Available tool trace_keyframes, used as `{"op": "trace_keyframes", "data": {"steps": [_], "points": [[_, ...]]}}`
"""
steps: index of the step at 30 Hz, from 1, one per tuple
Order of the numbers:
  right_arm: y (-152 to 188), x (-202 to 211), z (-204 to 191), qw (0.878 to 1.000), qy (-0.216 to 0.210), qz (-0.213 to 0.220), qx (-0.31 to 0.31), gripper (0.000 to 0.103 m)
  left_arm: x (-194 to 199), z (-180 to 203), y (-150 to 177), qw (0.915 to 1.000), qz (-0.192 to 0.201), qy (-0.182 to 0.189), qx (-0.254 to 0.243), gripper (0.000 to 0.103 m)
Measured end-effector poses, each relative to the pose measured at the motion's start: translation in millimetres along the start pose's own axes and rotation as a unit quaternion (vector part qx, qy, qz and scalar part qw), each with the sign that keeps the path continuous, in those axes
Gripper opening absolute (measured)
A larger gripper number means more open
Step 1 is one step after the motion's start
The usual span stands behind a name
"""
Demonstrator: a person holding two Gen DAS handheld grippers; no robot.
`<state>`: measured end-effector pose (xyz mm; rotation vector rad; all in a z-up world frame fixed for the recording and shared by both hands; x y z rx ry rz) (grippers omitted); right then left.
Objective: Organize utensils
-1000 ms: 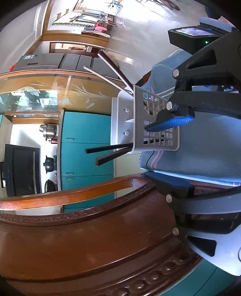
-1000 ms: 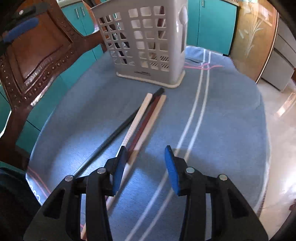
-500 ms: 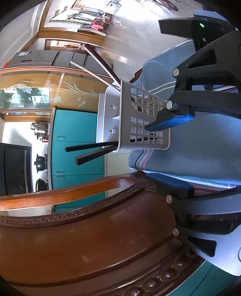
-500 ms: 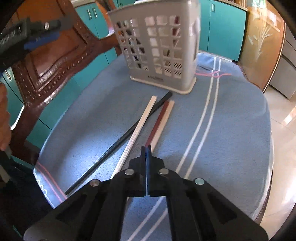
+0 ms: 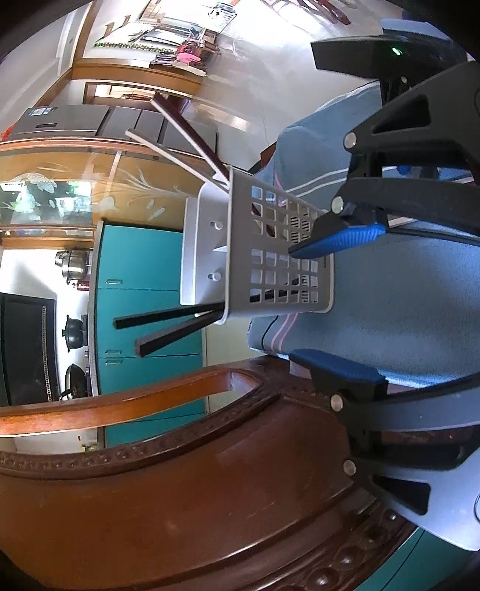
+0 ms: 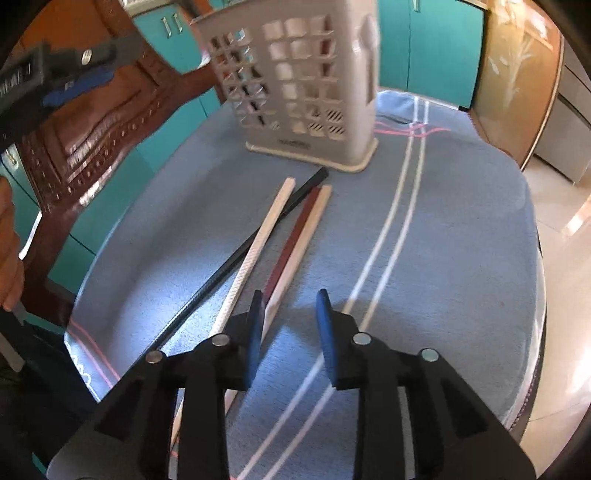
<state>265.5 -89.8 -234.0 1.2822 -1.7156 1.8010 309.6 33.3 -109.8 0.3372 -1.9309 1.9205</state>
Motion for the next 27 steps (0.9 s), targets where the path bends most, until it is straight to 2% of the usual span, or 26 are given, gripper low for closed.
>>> {"op": "trace_keyframes", "data": {"steps": [3,4,10,13,16,20,23,27], "points": [[1,-3,-7,1.0,0.006,-0.001,0.013,0.028,-3,1,3,1.0,-0.006,-0.002,-0.005,0.052],[1,-3,-10,1.0,0.004,-0.001,0.016,0.019,-3,1,4,1.0,-0.008,-0.002,-0.005,0.052],[3,2,-9,1.0,-0.009,-0.009,0.009,0.014,-4,-3,10,0.9998,-0.018,-0.007,-0.005,0.053],[2,8,3,1.0,-0.011,-0.009,0.0,0.002,-3,-4,12,0.9997,-0.021,-0.006,-0.007,0.053],[9,10,24,1.0,0.019,-0.024,-0.001,0.001,-1,-4,17,0.9996,-0.025,-0.006,-0.01,0.054],[10,16,45,0.999,0.035,-0.021,-0.022,0.0,-1,-1,26,0.9992,-0.036,-0.004,-0.015,0.056],[9,17,50,0.999,0.03,-0.017,-0.036,0.001,-2,3,32,0.9989,-0.041,-0.004,-0.021,0.056],[10,17,45,0.999,0.029,-0.02,-0.024,0.003,0,9,36,0.9987,-0.044,-0.003,-0.024,0.058]]}}
Point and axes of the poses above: each gripper's, at about its wrist camera, not at the fingertips, and x roughly against the way its jaws point, z to its right, y to its underside, the point moved 8 cm from there along -x, roughly the way its jaws point, and after that the axes turned 7 degrees about z, right-handed, at the moved point
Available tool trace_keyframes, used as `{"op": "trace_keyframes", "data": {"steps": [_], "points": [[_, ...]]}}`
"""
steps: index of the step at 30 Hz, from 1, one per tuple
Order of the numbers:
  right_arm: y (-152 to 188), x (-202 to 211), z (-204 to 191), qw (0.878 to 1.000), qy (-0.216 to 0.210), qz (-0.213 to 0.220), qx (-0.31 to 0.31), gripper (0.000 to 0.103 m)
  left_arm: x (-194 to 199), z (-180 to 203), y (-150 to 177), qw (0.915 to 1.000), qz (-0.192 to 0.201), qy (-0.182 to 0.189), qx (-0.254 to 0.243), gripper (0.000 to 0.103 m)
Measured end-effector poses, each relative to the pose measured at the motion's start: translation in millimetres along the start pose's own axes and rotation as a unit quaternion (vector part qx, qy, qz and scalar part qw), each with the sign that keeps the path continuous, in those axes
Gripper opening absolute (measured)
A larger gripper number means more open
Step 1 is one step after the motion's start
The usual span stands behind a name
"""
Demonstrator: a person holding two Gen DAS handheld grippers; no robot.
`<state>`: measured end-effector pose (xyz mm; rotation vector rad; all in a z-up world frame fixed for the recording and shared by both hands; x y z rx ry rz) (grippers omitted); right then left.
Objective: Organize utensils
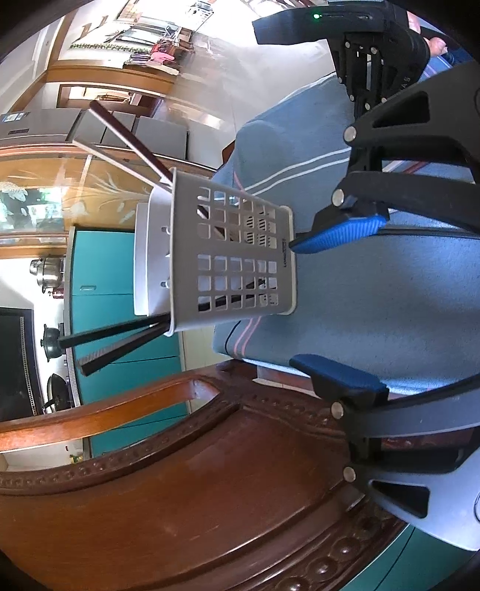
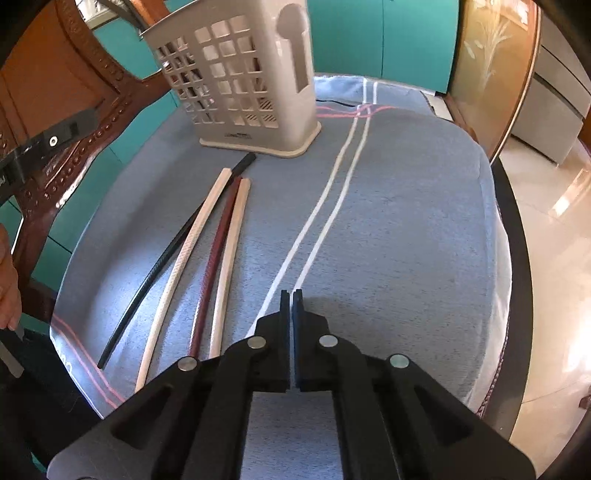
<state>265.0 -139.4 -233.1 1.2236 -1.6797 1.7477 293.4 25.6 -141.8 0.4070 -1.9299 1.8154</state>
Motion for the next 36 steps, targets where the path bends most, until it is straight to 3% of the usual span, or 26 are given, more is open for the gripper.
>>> {"op": "trace_keyframes", "data": {"steps": [5,10,24,26,27,36], "points": [[-1,-4,-8,1.0,-0.004,0.0,0.008,0.019,-2,3,5,1.0,-0.007,-0.001,-0.004,0.059],[-3,-7,-12,1.0,0.0,0.004,0.011,0.025,-3,1,5,0.9999,-0.011,-0.004,-0.001,0.061],[-4,-15,-44,0.996,0.029,0.03,0.077,0.024,-11,4,14,0.9994,-0.032,-0.006,-0.013,0.062],[-3,-14,-47,0.996,0.021,0.03,0.08,0.008,-13,5,17,0.9991,-0.038,-0.006,-0.016,0.063],[-3,-14,-48,0.996,0.019,0.029,0.079,0.006,-14,5,18,0.999,-0.041,-0.006,-0.018,0.063],[-3,-15,-48,0.997,0.011,0.027,0.072,0.005,-17,8,25,0.9984,-0.05,-0.006,-0.024,0.064]]}}
Point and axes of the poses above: each gripper's, at about its wrist camera, not at the fingertips, and x roughly against the way its jaws point, z to its right, y to its underside, the point moved 8 cm from there along -x, roughly the way its jaws point, and after that the axes turned 7 degrees about z, right-handed, at the moved point
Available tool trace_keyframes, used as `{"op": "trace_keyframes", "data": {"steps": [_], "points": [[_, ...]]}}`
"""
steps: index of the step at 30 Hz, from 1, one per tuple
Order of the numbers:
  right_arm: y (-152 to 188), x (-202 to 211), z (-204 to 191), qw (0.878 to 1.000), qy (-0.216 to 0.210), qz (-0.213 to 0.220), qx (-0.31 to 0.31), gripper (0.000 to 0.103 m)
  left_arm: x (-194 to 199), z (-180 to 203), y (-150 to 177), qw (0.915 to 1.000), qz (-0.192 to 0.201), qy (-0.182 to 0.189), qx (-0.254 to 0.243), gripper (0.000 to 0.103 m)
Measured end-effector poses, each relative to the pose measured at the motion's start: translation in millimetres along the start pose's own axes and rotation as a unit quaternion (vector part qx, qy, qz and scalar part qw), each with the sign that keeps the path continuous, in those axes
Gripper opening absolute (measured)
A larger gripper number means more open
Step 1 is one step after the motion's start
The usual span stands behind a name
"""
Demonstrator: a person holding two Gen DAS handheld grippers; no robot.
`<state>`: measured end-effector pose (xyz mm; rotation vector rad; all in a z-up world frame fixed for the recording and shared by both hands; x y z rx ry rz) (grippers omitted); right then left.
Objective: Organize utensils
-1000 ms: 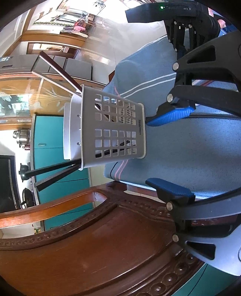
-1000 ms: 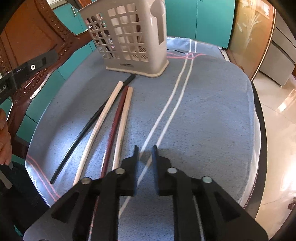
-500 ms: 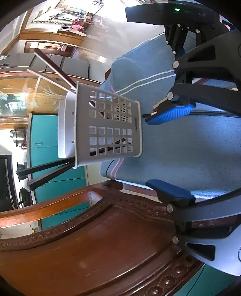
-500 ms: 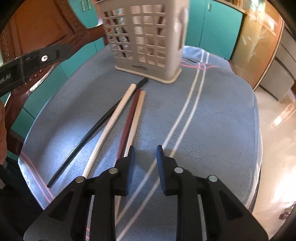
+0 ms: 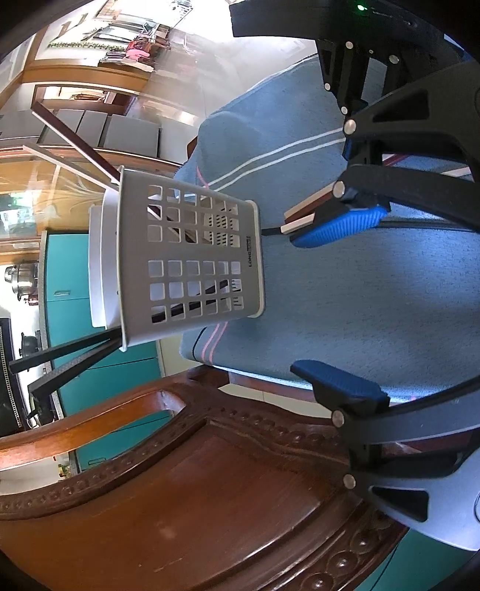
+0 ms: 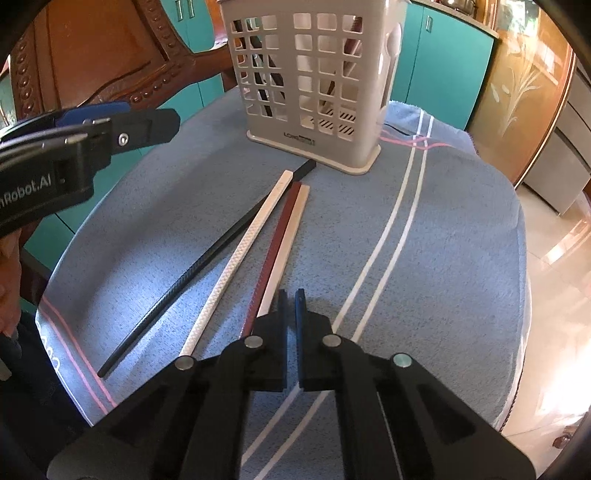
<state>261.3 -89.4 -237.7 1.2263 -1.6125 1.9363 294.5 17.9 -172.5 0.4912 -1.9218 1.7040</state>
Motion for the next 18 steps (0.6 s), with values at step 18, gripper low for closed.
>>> {"op": "trace_keyframes", "data": {"steps": [18], "points": [[0.7,-0.7,0.0,1.0,0.004,0.002,0.007,0.005,-4.9,5.3,7.2,0.9999,-0.011,0.001,-0.007,0.065]]}}
Point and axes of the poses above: each gripper's, at about its wrist camera, not at the fingertips, and x roughly against the way its jaws point, z to its right, y to its underside, the point moved 8 cm from there along -x, roughly the way its jaws point, and after that the axes turned 7 degrees about z, right-handed, at the moved point
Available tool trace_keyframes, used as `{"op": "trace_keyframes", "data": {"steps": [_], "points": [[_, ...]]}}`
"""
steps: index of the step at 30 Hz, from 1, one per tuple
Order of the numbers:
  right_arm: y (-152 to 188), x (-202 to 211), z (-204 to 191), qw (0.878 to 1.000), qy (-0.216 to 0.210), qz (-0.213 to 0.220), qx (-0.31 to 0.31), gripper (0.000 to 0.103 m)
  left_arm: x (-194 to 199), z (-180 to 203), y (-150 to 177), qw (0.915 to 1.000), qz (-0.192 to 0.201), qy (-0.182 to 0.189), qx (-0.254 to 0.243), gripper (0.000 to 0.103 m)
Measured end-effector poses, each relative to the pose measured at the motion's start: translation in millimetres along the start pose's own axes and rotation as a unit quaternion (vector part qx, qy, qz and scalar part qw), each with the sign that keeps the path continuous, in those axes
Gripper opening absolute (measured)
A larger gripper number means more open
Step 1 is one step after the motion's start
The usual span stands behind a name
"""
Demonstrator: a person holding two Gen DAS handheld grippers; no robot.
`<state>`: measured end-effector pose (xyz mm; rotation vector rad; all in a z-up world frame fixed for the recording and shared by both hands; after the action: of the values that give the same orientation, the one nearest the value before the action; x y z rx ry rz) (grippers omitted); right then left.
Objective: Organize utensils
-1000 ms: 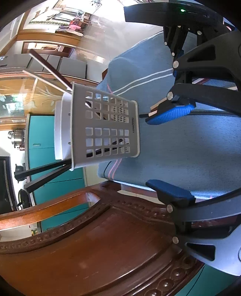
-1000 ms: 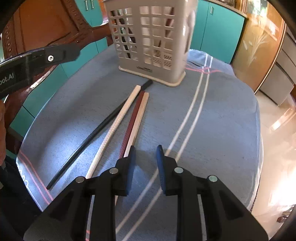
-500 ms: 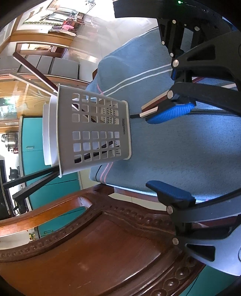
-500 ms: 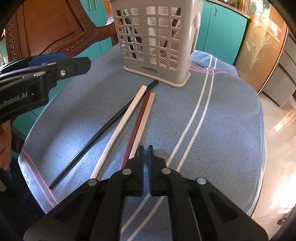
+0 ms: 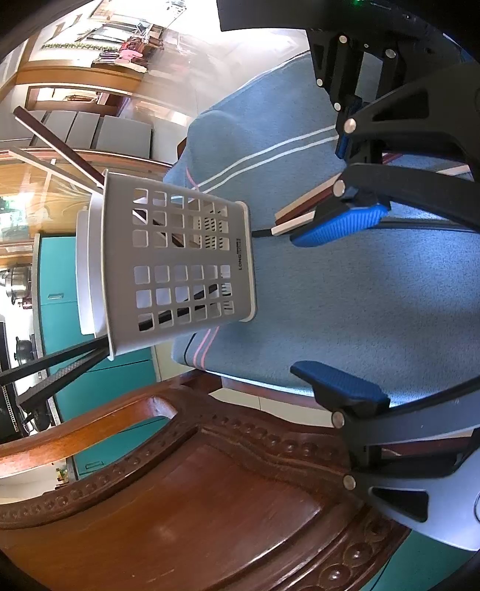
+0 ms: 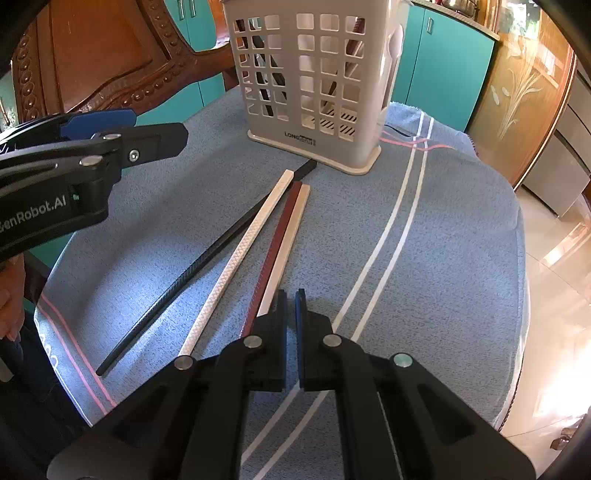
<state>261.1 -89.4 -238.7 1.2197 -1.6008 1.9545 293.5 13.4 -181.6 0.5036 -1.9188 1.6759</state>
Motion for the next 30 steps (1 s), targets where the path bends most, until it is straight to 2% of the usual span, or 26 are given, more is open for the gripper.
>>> {"op": "trace_keyframes", "data": {"steps": [25,30], "points": [[2,3,2,1.0,0.007,-0.004,0.011,0.004,-3,3,5,1.0,-0.006,-0.001,-0.004,0.066],[2,5,26,0.998,0.058,-0.015,0.023,0.004,-4,2,10,0.9999,-0.013,0.001,0.003,0.066]]}}
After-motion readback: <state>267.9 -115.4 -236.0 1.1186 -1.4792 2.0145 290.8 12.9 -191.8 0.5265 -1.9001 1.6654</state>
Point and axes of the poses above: each gripper's, at about its wrist camera, not at the fingertips, and x roughly against the way its jaws point, z to its right, y to its underside, the point moved 8 cm from there along -x, roughly the way its jaws point, and after that the axes turned 7 degrees about z, right-handed, at the moved point
